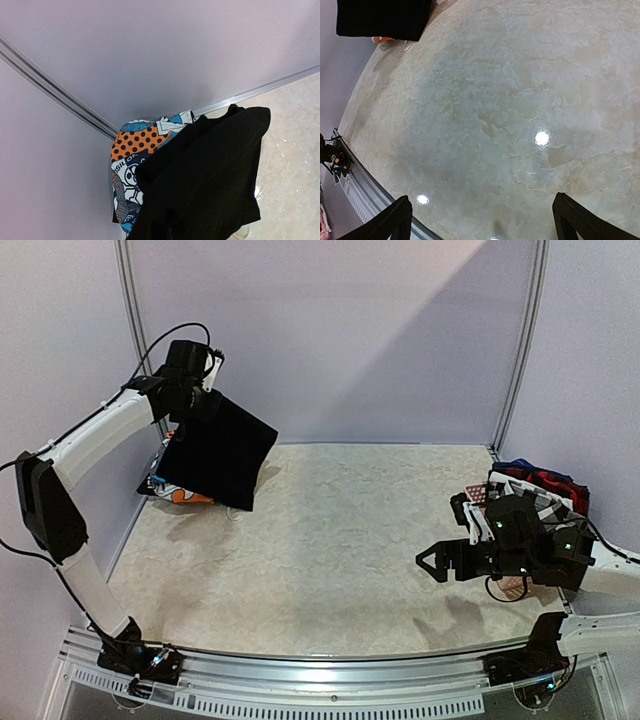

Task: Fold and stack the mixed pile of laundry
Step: Place the square-folded T-shirt at the corner of the board.

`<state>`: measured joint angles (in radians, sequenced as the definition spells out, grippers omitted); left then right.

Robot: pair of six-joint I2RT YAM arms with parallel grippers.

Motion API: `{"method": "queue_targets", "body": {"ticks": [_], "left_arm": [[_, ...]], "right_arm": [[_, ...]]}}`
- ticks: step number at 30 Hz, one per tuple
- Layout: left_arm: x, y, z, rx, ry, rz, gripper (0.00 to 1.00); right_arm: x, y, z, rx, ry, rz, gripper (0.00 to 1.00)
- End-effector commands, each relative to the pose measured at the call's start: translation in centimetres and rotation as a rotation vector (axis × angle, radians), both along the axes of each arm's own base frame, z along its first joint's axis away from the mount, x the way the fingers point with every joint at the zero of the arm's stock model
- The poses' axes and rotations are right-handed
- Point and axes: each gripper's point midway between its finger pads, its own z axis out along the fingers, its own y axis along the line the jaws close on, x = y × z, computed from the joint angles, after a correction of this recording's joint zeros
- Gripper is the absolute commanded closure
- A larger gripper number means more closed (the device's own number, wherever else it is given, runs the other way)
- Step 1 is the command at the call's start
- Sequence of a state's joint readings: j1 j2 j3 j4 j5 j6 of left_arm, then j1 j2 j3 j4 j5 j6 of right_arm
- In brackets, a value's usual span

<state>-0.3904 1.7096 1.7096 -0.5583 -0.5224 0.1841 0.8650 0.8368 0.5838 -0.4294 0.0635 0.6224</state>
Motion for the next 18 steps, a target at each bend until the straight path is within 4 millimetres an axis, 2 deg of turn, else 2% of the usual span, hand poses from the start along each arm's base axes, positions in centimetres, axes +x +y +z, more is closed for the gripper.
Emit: {"method": "queue_targets", "body": {"ticks": [1,10,18], "left_arm": [[2.1,0.7,2.0,-0.023,-0.068,0.011,1.0],[2.7,2.9,4.6,-0.105,-0.088,0.013,1.0],[1.5,3.8,8.8,-0.099,-0.134,0.02,1.0]], "right_arm": [[-0.7,0.0,-0.6,-0.006,0.013,0.023,0.02],[-0.7,0.0,-0.7,0.004,0.01,0.023,0.02],[-0.8,0.0,-1.0,0.003,0.01,0.026,0.02]]}}
